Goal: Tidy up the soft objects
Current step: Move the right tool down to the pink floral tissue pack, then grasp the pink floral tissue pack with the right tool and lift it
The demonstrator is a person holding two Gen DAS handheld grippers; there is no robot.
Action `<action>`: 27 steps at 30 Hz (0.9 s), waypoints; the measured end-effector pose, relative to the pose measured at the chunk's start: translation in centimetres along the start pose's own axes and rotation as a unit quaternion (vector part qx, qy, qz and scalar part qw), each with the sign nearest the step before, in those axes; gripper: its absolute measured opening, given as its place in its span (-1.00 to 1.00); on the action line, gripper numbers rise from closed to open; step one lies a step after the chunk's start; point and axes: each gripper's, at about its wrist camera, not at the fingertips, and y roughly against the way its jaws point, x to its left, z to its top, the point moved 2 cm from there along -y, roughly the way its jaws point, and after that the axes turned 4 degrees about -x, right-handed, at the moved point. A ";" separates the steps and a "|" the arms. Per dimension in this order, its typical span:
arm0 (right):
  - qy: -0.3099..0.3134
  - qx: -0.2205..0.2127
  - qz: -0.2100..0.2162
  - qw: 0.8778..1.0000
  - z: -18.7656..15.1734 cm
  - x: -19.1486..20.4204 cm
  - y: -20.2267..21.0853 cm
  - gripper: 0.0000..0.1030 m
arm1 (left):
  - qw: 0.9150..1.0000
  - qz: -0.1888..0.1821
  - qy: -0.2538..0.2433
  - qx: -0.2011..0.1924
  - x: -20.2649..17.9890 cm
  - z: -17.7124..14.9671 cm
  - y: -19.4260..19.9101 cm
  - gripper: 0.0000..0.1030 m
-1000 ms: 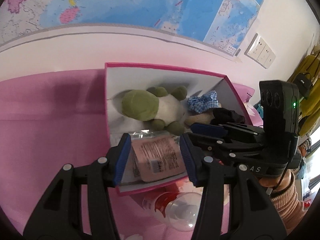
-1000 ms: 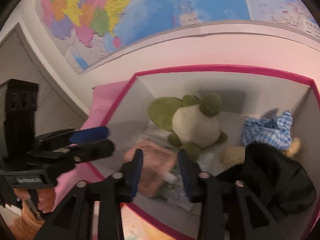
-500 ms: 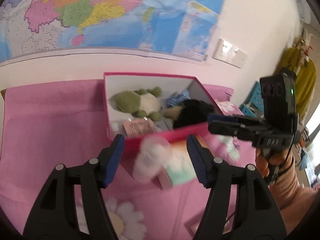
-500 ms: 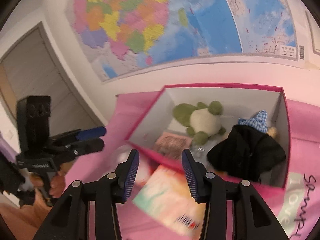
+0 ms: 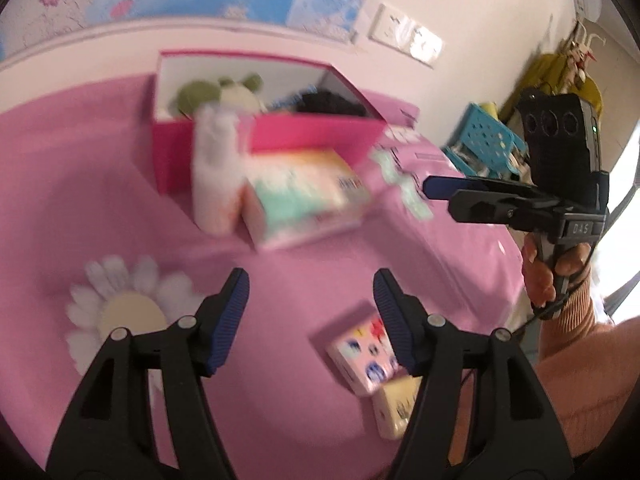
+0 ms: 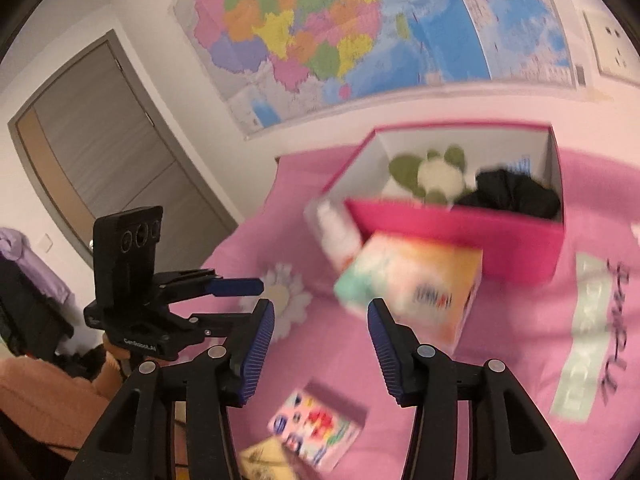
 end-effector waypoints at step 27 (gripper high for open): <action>-0.073 0.117 -0.011 0.990 -10.3 -1.2 -4.3 -0.32 | 0.989 -0.086 0.022 0.114 -3.2 -6.5 -4.7 -0.12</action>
